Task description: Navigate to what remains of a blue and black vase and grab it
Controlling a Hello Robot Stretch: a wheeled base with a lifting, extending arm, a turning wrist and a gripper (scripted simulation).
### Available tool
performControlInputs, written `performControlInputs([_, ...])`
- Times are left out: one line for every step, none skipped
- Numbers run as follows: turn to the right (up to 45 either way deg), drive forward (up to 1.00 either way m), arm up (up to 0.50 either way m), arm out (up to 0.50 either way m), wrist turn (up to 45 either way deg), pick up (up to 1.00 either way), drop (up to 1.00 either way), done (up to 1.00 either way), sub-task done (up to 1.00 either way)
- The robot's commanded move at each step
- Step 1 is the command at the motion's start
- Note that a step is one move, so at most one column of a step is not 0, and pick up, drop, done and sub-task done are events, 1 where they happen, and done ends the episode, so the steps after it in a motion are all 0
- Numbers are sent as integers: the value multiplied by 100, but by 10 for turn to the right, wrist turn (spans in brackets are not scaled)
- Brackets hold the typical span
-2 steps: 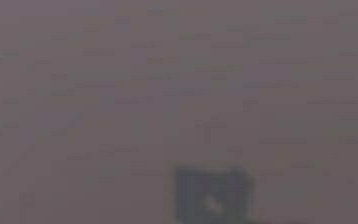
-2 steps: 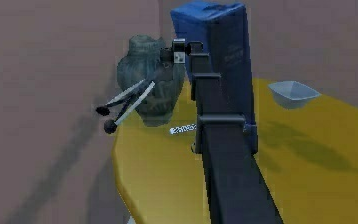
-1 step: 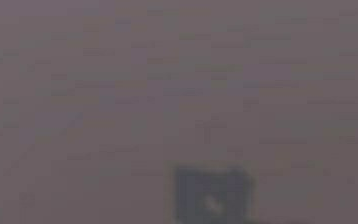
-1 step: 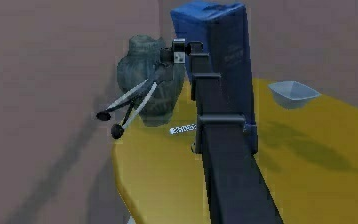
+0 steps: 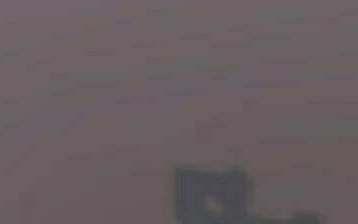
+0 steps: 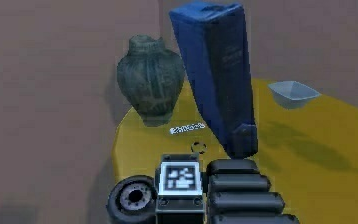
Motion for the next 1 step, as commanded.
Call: performControlInputs([420, 0, 0, 0, 0, 0, 0, 0, 0])
